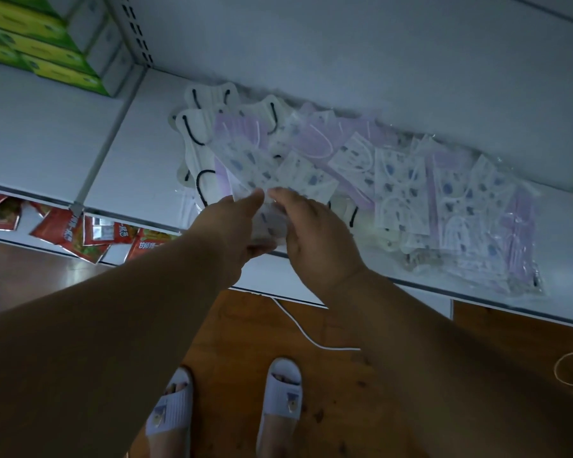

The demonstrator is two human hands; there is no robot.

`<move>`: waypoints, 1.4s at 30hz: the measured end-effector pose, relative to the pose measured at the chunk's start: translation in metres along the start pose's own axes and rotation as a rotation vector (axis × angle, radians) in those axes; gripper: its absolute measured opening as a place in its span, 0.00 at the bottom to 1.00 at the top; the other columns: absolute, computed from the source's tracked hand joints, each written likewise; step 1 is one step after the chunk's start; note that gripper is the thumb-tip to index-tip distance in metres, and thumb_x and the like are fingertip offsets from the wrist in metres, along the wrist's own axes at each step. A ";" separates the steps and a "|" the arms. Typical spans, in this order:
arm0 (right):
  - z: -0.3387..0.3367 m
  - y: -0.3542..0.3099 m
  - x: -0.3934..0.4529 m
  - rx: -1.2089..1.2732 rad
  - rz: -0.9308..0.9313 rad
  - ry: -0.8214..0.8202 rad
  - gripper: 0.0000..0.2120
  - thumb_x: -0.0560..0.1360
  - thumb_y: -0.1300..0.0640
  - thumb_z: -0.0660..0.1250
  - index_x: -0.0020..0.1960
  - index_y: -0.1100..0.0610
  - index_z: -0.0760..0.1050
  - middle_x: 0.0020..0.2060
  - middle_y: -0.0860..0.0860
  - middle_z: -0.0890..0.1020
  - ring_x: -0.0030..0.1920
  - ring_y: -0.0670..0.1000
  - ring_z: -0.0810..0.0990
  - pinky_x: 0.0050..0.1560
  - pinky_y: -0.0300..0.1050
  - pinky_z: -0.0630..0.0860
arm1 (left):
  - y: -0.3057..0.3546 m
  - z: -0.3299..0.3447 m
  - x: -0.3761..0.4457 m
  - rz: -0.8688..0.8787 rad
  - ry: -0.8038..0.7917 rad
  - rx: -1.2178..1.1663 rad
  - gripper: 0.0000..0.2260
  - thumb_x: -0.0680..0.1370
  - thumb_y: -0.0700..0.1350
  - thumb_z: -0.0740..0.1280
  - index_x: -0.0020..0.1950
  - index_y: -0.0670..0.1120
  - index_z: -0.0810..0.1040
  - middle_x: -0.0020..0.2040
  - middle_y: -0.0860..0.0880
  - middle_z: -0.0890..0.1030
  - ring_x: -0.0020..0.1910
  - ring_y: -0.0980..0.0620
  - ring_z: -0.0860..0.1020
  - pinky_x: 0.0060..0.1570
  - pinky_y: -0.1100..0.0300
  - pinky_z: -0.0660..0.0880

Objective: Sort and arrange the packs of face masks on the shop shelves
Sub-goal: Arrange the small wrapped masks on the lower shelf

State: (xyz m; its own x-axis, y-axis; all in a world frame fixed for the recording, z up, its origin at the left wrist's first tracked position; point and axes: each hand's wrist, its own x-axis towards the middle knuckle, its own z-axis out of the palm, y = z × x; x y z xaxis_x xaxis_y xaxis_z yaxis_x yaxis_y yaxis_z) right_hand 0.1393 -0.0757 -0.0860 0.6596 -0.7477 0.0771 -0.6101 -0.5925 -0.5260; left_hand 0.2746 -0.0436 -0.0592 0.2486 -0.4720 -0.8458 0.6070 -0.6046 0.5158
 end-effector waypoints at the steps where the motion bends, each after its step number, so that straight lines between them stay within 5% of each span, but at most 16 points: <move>1: -0.001 0.003 0.000 0.011 0.008 0.002 0.27 0.74 0.71 0.66 0.72 0.60 0.70 0.56 0.59 0.83 0.55 0.62 0.81 0.56 0.55 0.78 | 0.000 -0.001 0.000 -0.002 0.030 -0.001 0.12 0.80 0.48 0.70 0.61 0.45 0.76 0.59 0.41 0.79 0.51 0.39 0.82 0.52 0.45 0.82; 4: -0.002 0.011 -0.002 0.001 0.004 0.030 0.24 0.75 0.69 0.65 0.71 0.61 0.72 0.53 0.58 0.83 0.52 0.61 0.82 0.53 0.54 0.79 | 0.004 -0.002 -0.002 -0.027 0.072 -0.049 0.10 0.81 0.41 0.67 0.63 0.45 0.76 0.56 0.42 0.78 0.52 0.40 0.80 0.50 0.46 0.82; 8: -0.008 0.020 -0.006 -0.017 0.074 0.203 0.13 0.73 0.70 0.64 0.52 0.62 0.82 0.46 0.57 0.84 0.47 0.57 0.82 0.53 0.46 0.78 | -0.001 -0.013 0.004 0.082 0.098 0.088 0.15 0.82 0.41 0.63 0.69 0.43 0.72 0.44 0.51 0.75 0.38 0.53 0.77 0.29 0.60 0.78; 11: -0.017 0.013 -0.001 0.198 0.297 0.361 0.08 0.76 0.67 0.65 0.48 0.56 0.79 0.47 0.49 0.82 0.50 0.46 0.79 0.53 0.26 0.69 | -0.001 -0.016 0.000 0.039 0.099 0.106 0.12 0.81 0.42 0.65 0.64 0.45 0.76 0.54 0.45 0.79 0.49 0.44 0.81 0.41 0.50 0.83; 13: -0.014 -0.001 -0.002 0.312 0.280 0.272 0.08 0.76 0.66 0.64 0.48 0.54 0.77 0.50 0.47 0.80 0.53 0.43 0.78 0.55 0.29 0.71 | -0.003 -0.011 -0.007 0.006 0.046 0.010 0.11 0.79 0.43 0.68 0.61 0.43 0.79 0.58 0.41 0.81 0.53 0.37 0.82 0.49 0.42 0.82; 17: -0.013 -0.011 -0.020 0.397 0.324 -0.081 0.14 0.76 0.67 0.58 0.54 0.54 0.77 0.61 0.48 0.79 0.60 0.47 0.77 0.55 0.38 0.72 | -0.007 0.004 -0.015 0.007 -0.092 -0.011 0.16 0.80 0.49 0.69 0.62 0.41 0.79 0.56 0.39 0.84 0.51 0.37 0.84 0.54 0.42 0.81; 20: -0.026 -0.005 -0.025 0.396 0.258 -0.132 0.14 0.72 0.62 0.59 0.52 0.58 0.80 0.61 0.49 0.79 0.62 0.46 0.75 0.62 0.34 0.67 | -0.011 0.008 -0.011 0.032 -0.043 0.082 0.15 0.79 0.37 0.68 0.65 0.40 0.77 0.59 0.36 0.81 0.55 0.36 0.82 0.55 0.43 0.80; 23: -0.041 0.012 -0.026 0.317 0.347 0.018 0.14 0.72 0.54 0.62 0.52 0.59 0.81 0.63 0.53 0.76 0.65 0.48 0.71 0.60 0.26 0.61 | -0.017 0.014 -0.008 0.070 -0.019 0.088 0.15 0.78 0.35 0.69 0.64 0.45 0.77 0.58 0.40 0.81 0.53 0.38 0.82 0.56 0.43 0.80; 25: -0.047 0.037 -0.025 0.067 0.459 0.064 0.14 0.77 0.50 0.64 0.59 0.54 0.80 0.74 0.57 0.66 0.75 0.53 0.61 0.72 0.37 0.55 | -0.021 0.019 -0.008 0.084 0.003 0.095 0.13 0.78 0.36 0.70 0.60 0.47 0.78 0.55 0.42 0.80 0.52 0.39 0.81 0.57 0.43 0.80; 28: -0.054 0.075 -0.026 -0.261 0.655 -0.210 0.20 0.81 0.45 0.59 0.72 0.47 0.71 0.80 0.60 0.50 0.80 0.59 0.47 0.78 0.55 0.44 | -0.028 0.033 -0.007 0.106 -0.011 0.141 0.10 0.77 0.35 0.70 0.56 0.46 0.79 0.54 0.42 0.80 0.54 0.37 0.80 0.57 0.41 0.80; 30: -0.052 0.088 -0.029 -0.275 0.687 -0.267 0.20 0.82 0.48 0.56 0.72 0.51 0.70 0.78 0.60 0.57 0.77 0.61 0.57 0.78 0.57 0.51 | -0.032 0.041 -0.007 0.113 -0.011 0.161 0.14 0.77 0.35 0.70 0.61 0.44 0.79 0.56 0.41 0.80 0.54 0.37 0.80 0.56 0.41 0.80; 33: -0.051 0.089 -0.033 -0.219 0.628 -0.031 0.16 0.82 0.56 0.56 0.64 0.62 0.74 0.66 0.59 0.74 0.65 0.61 0.73 0.67 0.53 0.69 | -0.034 0.046 -0.004 0.114 -0.001 0.167 0.17 0.77 0.36 0.70 0.65 0.44 0.78 0.58 0.42 0.80 0.55 0.37 0.80 0.55 0.41 0.80; 38: -0.060 0.059 -0.040 0.009 0.435 0.281 0.17 0.81 0.61 0.58 0.68 0.64 0.75 0.64 0.59 0.78 0.66 0.56 0.75 0.69 0.44 0.66 | -0.030 0.047 -0.003 0.162 0.020 0.219 0.17 0.77 0.39 0.71 0.65 0.46 0.77 0.59 0.43 0.80 0.55 0.38 0.80 0.55 0.43 0.81; 42: -0.048 0.023 -0.048 0.128 0.242 0.183 0.16 0.79 0.59 0.59 0.61 0.62 0.79 0.55 0.57 0.83 0.58 0.56 0.79 0.62 0.55 0.74 | -0.028 0.052 -0.015 0.175 -0.070 0.156 0.12 0.80 0.45 0.68 0.63 0.46 0.78 0.56 0.43 0.82 0.52 0.41 0.83 0.53 0.46 0.81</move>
State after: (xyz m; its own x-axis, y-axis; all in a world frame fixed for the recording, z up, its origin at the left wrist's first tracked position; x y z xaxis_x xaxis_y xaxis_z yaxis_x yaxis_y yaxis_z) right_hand 0.0725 -0.0677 -0.0609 0.4049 -0.9107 0.0820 -0.6719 -0.3572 -0.6488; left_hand 0.2146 -0.0533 -0.0538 0.2833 -0.6185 -0.7330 0.4337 -0.5991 0.6731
